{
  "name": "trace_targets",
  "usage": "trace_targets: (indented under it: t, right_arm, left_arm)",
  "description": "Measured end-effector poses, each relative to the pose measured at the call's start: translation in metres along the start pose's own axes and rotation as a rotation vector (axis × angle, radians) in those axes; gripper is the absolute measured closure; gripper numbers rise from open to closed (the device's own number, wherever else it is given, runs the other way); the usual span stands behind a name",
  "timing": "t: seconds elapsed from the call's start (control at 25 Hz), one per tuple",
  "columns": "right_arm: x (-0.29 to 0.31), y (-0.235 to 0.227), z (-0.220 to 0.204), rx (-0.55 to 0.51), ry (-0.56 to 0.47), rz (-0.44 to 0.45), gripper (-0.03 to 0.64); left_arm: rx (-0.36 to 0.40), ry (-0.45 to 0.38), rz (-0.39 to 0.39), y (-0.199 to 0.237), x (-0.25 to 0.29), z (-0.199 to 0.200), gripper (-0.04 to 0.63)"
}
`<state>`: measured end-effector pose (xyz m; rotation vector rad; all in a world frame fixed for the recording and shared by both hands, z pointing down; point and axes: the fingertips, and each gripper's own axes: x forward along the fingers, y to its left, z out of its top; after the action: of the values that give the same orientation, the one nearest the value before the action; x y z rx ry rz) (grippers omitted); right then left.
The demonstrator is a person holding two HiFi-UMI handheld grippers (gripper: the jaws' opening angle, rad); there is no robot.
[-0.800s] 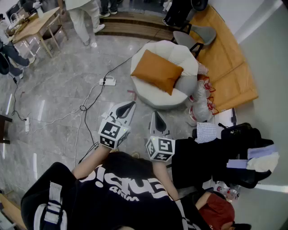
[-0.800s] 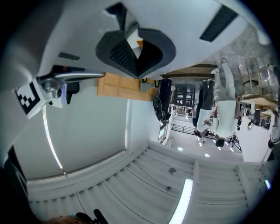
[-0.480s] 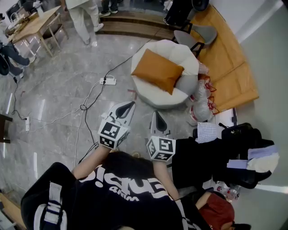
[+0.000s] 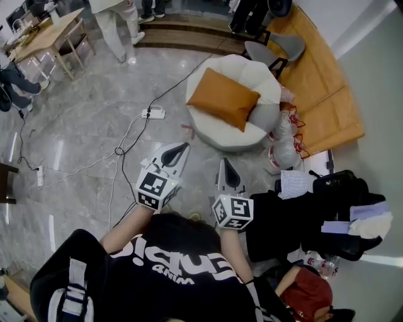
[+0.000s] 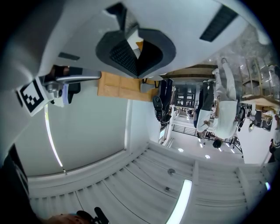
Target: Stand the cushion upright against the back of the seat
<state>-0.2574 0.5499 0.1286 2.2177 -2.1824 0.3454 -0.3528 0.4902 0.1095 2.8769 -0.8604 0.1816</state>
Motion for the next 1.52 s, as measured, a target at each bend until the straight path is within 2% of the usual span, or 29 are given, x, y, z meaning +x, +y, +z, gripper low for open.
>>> trace_targets:
  t: [0.32, 0.52, 0.88, 1.52]
  right_arm:
    - [0.000, 0.025, -0.009, -0.001, -0.006, -0.052, 0.595]
    - [0.002, 0.023, -0.016, 0.011, 0.010, -0.077, 0.595]
    - [0.033, -0.002, -0.008, 0.011, 0.004, -0.087, 0.595]
    - [0.103, -0.079, 0.009, 0.027, 0.023, -0.064, 0.594]
  left_arm:
    - [-0.015, -0.007, -0.062, 0.024, -0.013, -0.005, 0.588]
    - [-0.019, 0.011, -0.079, 0.029, -0.008, -0.012, 0.588]
    - [-0.025, 0.020, -0.068, 0.044, 0.022, -0.011, 0.588]
    - [-0.021, 0.025, -0.061, 0.055, 0.123, -0.005, 0.588]
